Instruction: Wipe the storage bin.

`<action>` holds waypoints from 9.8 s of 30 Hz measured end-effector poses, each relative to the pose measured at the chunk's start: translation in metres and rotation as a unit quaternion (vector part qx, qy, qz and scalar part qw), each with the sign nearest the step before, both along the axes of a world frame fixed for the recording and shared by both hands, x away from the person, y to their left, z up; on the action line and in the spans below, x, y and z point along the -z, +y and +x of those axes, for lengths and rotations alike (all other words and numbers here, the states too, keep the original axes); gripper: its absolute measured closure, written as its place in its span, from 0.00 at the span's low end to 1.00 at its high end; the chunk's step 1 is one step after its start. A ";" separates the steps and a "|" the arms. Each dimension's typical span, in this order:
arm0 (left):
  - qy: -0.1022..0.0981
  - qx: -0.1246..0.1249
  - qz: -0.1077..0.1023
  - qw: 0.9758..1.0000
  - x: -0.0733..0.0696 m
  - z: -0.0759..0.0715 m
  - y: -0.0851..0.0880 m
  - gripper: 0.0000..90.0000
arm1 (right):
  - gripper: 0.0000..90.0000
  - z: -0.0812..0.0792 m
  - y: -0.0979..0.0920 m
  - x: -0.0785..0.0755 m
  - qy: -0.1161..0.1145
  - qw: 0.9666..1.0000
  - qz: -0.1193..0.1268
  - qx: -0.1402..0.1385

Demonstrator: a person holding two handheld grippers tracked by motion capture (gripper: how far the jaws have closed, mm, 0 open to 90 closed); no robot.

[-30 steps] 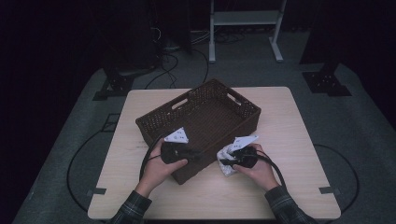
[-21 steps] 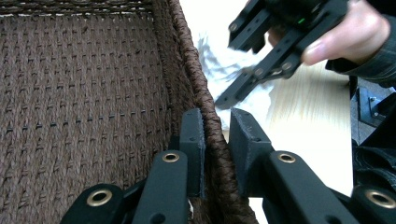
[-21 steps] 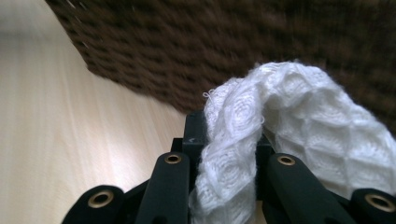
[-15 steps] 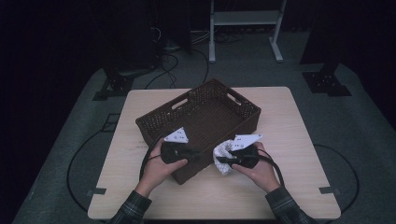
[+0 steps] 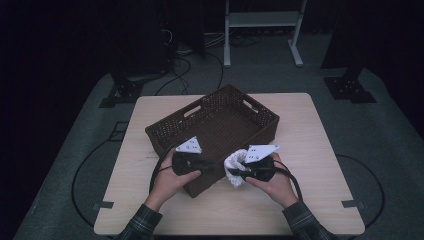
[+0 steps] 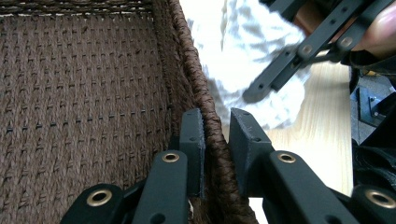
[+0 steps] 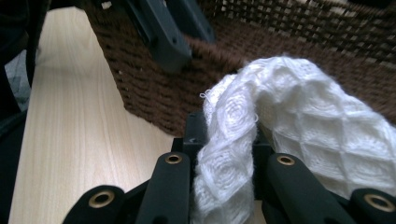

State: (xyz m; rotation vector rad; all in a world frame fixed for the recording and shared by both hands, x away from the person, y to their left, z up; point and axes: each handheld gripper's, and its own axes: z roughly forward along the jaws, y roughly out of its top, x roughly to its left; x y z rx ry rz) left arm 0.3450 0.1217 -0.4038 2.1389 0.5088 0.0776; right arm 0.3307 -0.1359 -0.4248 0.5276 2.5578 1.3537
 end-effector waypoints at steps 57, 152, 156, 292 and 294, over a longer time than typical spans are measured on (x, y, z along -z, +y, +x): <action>0.002 -0.001 0.001 1.000 0.000 0.000 0.000 0.83 | 0.85 -0.008 0.030 0.016 0.013 0.999 -0.014 -0.041; 0.003 0.000 -0.001 1.000 0.000 0.000 -0.001 0.83 | 0.85 -0.049 0.073 -0.007 -0.019 0.991 0.025 -0.127; 0.002 0.000 0.001 1.000 0.000 0.000 -0.001 0.83 | 0.85 -0.045 0.079 0.001 -0.016 0.992 0.017 -0.126; -0.035 0.038 0.004 0.999 -0.014 -0.016 -0.004 0.67 | 0.86 -0.011 -0.117 0.025 -0.005 0.983 -0.034 0.178; -0.035 0.042 0.005 0.999 -0.014 -0.013 -0.010 0.67 | 0.86 -0.010 -0.118 0.025 -0.004 0.983 -0.033 0.180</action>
